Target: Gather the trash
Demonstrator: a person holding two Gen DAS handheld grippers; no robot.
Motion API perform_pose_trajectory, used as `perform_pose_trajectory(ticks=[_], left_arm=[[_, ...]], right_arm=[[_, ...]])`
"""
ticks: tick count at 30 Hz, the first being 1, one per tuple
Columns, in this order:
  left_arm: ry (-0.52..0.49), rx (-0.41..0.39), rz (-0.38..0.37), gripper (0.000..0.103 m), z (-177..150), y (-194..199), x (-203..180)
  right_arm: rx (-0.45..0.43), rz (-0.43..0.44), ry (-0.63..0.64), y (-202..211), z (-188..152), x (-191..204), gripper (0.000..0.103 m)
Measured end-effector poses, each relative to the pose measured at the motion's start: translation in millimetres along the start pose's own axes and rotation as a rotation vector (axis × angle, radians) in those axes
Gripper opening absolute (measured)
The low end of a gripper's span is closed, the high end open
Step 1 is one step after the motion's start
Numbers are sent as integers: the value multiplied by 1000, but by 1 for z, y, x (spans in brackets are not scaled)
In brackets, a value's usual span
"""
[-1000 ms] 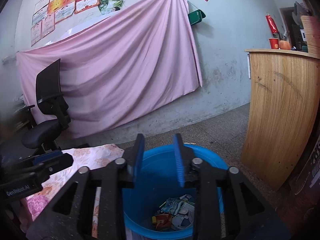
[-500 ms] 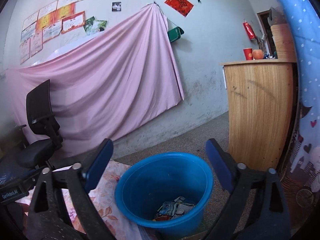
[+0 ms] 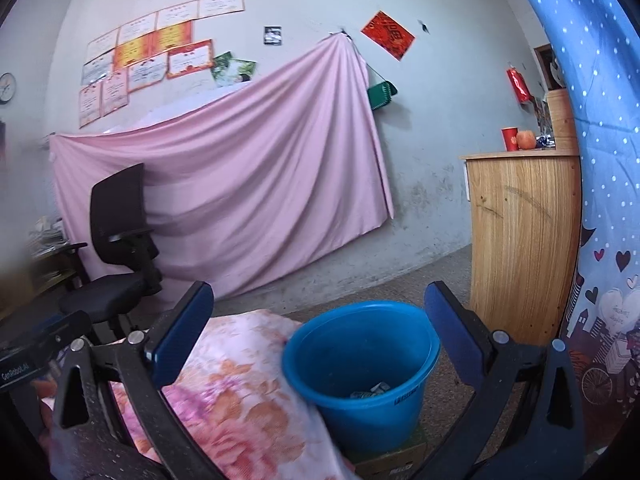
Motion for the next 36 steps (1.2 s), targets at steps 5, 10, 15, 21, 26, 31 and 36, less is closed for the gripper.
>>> perform_pose_trajectory(ticks=[5,10,15,21,26,31,36], left_arm=[[-13,-11,30,101,-18,39,15],[-19,-26,47,101,-34,67,22],[-15,-40,56,101,-51,88,27],[-6,-45,88,101,-77,103,37],[-14,-47,130,101,-103,109,49],[-4,-42,134,101,-114,108,56],[16,-16,134,101,-122,104,62]], right_arm=[[0,12,18,30,-15,19,103],[-9,11,52,59,-28,37,103],[-13,10,75,80,-40,51,103],[-17,12,67,98,-61,60,103],[-20,-2,88,101,-81,66,103],[-34,-1,130,102,-96,75,103],[-19,-9,176,96,-108,81,103]])
Point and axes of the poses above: each gripper's, at about its wrist camera, not at the fingertips, and y roughly against the way its jaws point, x to its left, z to its top, the point moved 10 cm from there along -y, roughly the way its jaws point, and after that the axes turned 14 degrees about x, right-handed, at the moved point
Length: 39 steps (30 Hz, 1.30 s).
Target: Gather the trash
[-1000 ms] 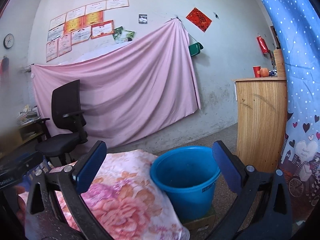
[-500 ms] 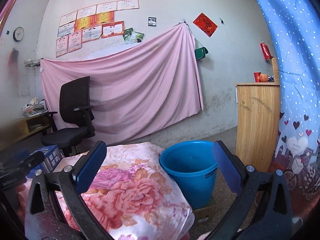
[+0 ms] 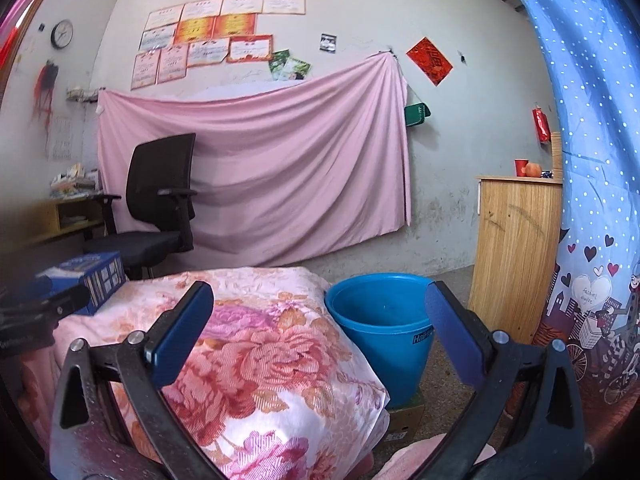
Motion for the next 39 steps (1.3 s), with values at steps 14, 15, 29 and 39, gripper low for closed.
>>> perform_pose_trajectory(ticks=[14,15,29,39], left_arm=[[-21,-8,10,101,-4,1,-1],[-22,-9,11,101,-4,0,-1],[-21,-7,11,101,-4,0,-1],[-12,-5,16,101,-4,1,0]], right_arm=[[38,14,-15,-10,-8,-5,103],[40,14,-15,-11,-9,-5,103],[51,20,-21,-13,-11,-4,103],[59,23,-16,-13,-12,1,103]])
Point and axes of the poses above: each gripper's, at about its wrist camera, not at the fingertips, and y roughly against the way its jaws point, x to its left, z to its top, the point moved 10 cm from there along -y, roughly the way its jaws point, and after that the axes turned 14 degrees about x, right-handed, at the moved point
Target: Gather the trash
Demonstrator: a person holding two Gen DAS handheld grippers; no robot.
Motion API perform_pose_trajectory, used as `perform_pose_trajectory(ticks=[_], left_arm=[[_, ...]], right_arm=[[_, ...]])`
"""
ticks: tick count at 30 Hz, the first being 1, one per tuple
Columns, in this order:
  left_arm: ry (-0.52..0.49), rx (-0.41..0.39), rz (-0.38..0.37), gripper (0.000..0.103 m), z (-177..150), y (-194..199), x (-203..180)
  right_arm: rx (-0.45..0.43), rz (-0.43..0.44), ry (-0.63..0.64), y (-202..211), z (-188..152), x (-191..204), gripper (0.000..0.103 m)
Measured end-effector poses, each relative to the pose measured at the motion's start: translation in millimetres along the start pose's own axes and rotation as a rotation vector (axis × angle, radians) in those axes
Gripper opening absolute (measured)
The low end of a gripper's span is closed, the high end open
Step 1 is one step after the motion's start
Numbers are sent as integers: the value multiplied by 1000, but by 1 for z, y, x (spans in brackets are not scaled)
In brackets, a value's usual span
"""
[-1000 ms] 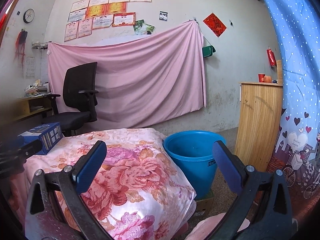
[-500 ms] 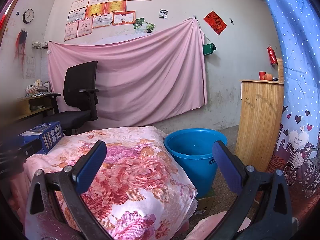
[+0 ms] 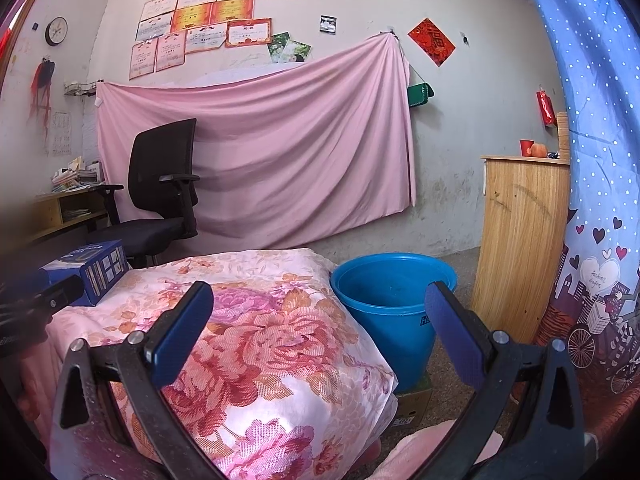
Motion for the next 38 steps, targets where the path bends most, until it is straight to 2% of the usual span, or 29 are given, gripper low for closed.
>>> perform_pose_trajectory(ticks=[22,27,38], left_arm=[[7,5,0,101,0,0,1],[43,-4,47,101,0,3,11],[88,22,68,101,-2,0,25]], right_arm=[[7,6,-4,-1,-1,2,103],[15,12,-11,-4,-3,3,103],[33,32,-15,-8,-4,7,103]])
Point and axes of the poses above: each gripper's, at about its wrist camera, not at the fingertips, and y roughly against the way its jaws point, x to its left, z to its top, the point moved 10 cm from there along -y, roughly the way its jaws point, and after that the axes turned 14 degrees about x, right-handed, at the moved point
